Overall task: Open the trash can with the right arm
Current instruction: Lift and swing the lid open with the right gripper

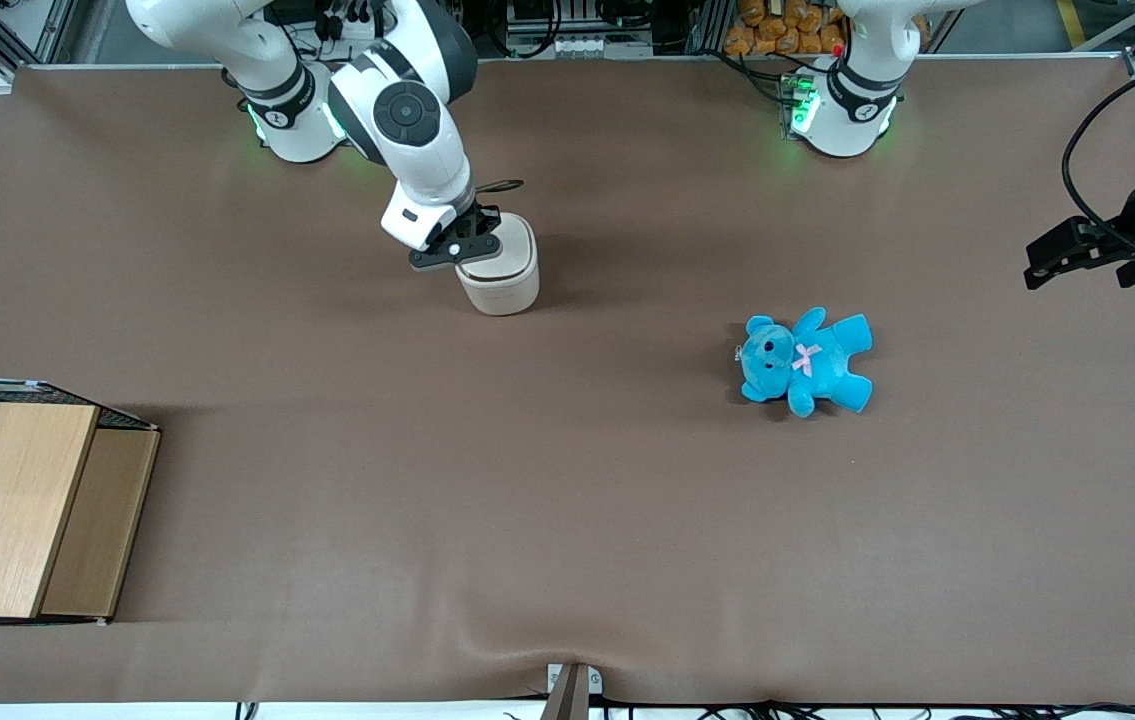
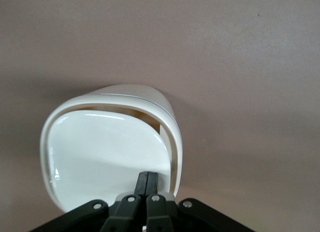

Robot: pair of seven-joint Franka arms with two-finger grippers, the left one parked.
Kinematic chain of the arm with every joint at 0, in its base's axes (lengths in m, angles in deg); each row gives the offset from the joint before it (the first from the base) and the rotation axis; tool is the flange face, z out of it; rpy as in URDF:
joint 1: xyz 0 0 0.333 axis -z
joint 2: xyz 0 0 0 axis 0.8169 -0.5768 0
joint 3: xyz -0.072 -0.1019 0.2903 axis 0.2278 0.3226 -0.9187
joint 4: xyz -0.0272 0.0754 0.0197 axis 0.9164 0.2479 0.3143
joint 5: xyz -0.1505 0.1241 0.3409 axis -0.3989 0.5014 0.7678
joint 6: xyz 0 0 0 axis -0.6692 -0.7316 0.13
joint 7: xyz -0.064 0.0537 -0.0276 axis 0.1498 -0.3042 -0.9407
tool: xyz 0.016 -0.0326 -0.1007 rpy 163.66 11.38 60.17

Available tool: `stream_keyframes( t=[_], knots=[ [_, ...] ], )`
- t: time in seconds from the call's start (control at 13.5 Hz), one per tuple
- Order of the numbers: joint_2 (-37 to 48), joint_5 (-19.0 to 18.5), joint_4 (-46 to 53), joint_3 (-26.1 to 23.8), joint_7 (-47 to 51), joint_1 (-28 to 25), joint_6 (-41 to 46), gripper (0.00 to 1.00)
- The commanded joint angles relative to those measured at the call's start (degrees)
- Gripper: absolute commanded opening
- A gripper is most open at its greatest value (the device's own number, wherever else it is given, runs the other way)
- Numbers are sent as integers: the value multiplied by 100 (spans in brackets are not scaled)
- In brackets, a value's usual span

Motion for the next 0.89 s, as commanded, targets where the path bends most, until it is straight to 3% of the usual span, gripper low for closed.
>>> stream_keyframes(
  t=[0.0,0.45,0.52,0.59,0.67,0.74,0.82],
  knots=[
    [-5,2,456,48,193,-78,574,0],
    [-57,72,1213,-137,764,-86,1156,0],
    [-66,98,1353,-137,800,-78,1261,18],
    [-84,229,1528,-128,878,-69,1453,55],
    [-84,395,1704,-128,949,-43,1620,86],
    [-92,441,1862,-119,993,-25,1761,100],
    [-92,441,1994,-119,993,-7,1867,100]
  ],
)
